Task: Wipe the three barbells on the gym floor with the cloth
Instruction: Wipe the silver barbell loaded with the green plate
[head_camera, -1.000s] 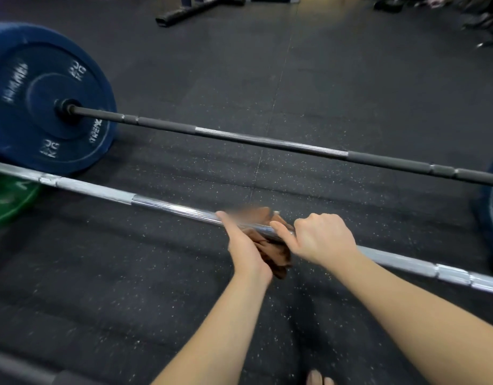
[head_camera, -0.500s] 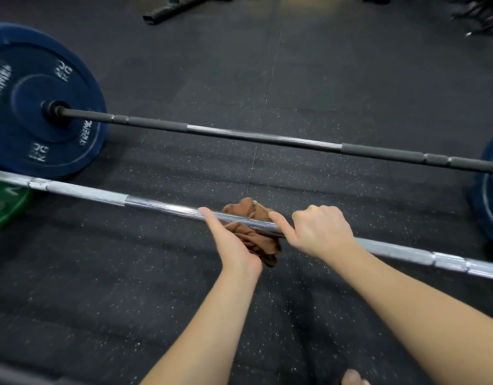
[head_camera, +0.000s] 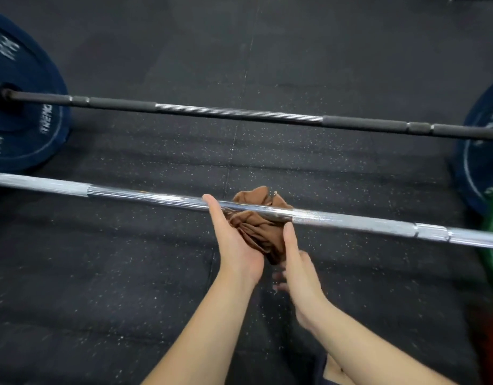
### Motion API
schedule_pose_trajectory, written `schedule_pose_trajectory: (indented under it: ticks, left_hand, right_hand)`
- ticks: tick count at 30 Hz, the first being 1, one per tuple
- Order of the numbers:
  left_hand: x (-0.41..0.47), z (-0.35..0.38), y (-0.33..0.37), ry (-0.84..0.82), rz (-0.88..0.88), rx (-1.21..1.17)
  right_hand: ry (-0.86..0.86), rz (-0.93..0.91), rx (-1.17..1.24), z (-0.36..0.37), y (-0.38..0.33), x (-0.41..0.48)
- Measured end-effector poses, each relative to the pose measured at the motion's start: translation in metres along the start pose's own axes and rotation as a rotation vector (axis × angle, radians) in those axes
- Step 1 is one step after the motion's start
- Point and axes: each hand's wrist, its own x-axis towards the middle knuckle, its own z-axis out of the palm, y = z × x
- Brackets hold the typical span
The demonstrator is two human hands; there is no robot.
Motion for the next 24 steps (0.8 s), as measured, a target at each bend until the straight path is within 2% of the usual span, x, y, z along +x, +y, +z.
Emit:
schedule_pose_trajectory:
  ticks: [1,3,5,7,9,11,12,13,14,16,19,22,24]
  left_hand:
    - [-0.001,-0.002,0.001,0.0,-0.003,0.021]
    - [-0.007,-0.003,0.005,-0.007,-0.034,0.068]
    - [-0.012,-0.002,0.008,-0.006,-0.051,0.149]
    - [-0.015,-0.001,0.012,-0.014,-0.056,0.254]
    - [-0.019,0.001,0.016,0.067,-0.039,0.473]
    - [-0.015,-0.01,0.02,0.256,0.109,0.927]
    - [-0.014,-0.019,0.022,0.33,0.266,1.177]
    - [-0.013,-0.031,0.025,0.36,0.474,1.353]
    - [-0.013,-0.039,0.03,0.367,0.619,1.38]
    - [-0.01,-0.04,0.044,0.278,0.806,1.312]
    - [0.017,-0.016,0.069,0.035,1.025,1.585]
    - [0.048,0.013,0.077,-0.098,0.939,1.81]
    - [0.063,0.021,0.072,-0.163,0.742,2.085]
  right_hand:
    - [-0.139,0.109,0.198,0.003,-0.004,0.001]
    - [-0.38,0.111,0.552,0.009,-0.014,0.001]
    - [-0.451,0.085,0.807,0.017,-0.03,-0.007]
    - [-0.457,0.079,0.936,0.023,-0.043,-0.012]
    - [-0.445,0.068,0.99,0.027,-0.051,-0.011]
    - [-0.435,0.034,1.002,0.027,-0.052,-0.003]
    - [-0.443,0.017,1.032,0.027,-0.053,0.001]
    - [-0.464,0.016,1.058,0.027,-0.053,0.004]
    - [-0.484,0.017,1.084,0.026,-0.052,0.007]
    - [-0.506,0.035,1.088,0.028,-0.05,0.01]
    - [-0.498,0.016,1.057,0.032,-0.049,0.015]
    - [-0.457,-0.018,1.009,0.034,-0.047,0.019]
    - [-0.442,0.002,0.969,0.032,-0.046,0.02]
